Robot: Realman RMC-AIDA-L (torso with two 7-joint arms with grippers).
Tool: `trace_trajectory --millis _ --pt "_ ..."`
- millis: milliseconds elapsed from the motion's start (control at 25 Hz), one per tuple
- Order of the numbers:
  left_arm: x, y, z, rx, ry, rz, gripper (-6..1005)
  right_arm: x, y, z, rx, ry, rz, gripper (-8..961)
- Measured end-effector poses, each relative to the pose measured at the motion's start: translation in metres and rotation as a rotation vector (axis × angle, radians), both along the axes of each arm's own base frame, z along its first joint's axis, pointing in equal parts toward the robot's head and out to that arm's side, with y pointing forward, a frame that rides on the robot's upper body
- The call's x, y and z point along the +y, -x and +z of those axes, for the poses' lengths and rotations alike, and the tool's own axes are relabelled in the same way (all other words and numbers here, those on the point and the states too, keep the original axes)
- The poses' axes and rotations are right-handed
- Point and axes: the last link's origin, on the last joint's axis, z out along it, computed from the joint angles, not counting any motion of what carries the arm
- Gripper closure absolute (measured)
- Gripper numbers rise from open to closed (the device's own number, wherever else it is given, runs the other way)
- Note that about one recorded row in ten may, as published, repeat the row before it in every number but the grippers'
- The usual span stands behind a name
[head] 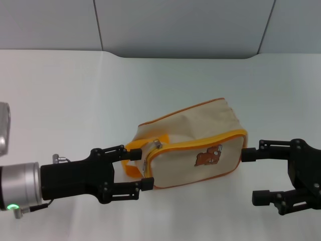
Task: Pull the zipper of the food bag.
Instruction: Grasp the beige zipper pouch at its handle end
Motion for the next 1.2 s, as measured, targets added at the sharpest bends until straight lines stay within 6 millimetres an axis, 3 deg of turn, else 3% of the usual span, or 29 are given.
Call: trace_trajectory --millis 240,640,920,1120,1200 --pt "0.005 0.012 -0.015 0.063 -0.062 0.045 184 -0.003 -0.004 0.003 0.007 -0.008 -0.014 117" --pt "0.020 0.007 -0.034 0.102 -0.108 0.057 183 -0.004 -0.007 0.006 0.024 -0.031 -0.034 116" --pt "0.031 0.004 -0.037 0.135 -0.128 0.059 313 -0.004 -0.008 0.008 0.039 -0.051 -0.047 118" --pt "0.034 0.004 -0.037 0.143 -0.131 0.057 544 -0.004 -0.008 0.008 0.047 -0.059 -0.053 118" --pt "0.034 0.004 -0.037 0.144 -0.131 0.057 590 -0.004 -0.008 0.008 0.047 -0.059 -0.053 117"
